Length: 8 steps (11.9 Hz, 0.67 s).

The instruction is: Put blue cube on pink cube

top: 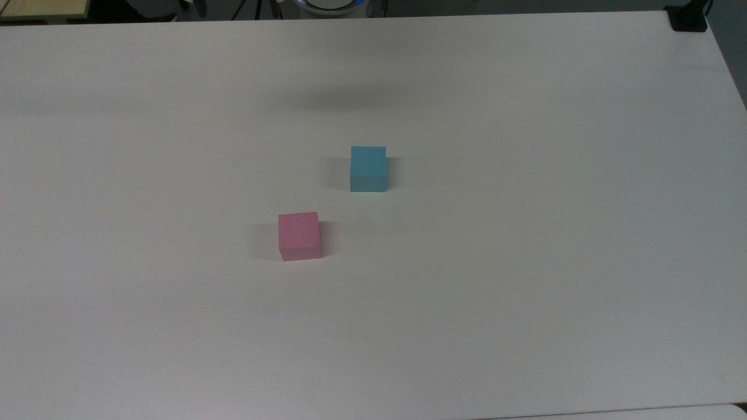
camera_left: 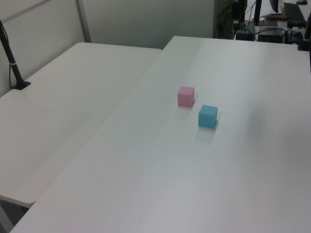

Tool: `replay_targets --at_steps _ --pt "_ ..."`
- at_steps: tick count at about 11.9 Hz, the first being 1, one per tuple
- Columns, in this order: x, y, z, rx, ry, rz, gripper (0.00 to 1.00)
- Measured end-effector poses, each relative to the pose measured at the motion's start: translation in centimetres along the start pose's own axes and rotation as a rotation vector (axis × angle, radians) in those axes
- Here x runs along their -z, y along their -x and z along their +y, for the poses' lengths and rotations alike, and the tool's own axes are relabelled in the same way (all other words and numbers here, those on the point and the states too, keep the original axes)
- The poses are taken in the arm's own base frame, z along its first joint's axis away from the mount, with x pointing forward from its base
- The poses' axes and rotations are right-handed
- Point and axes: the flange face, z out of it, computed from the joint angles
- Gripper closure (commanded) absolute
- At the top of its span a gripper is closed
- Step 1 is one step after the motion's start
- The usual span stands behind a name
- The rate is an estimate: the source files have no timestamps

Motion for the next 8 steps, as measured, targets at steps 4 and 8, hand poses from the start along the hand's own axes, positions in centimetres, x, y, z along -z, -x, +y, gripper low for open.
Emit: replay_targets --at_steps 4,8 --pt "-0.2 -0.2 -1.1 0.023 -0.002 -0.004 0.00" --pt "-2.3 -2.6 -8.2 0.082 0.001 0.008 0.00"
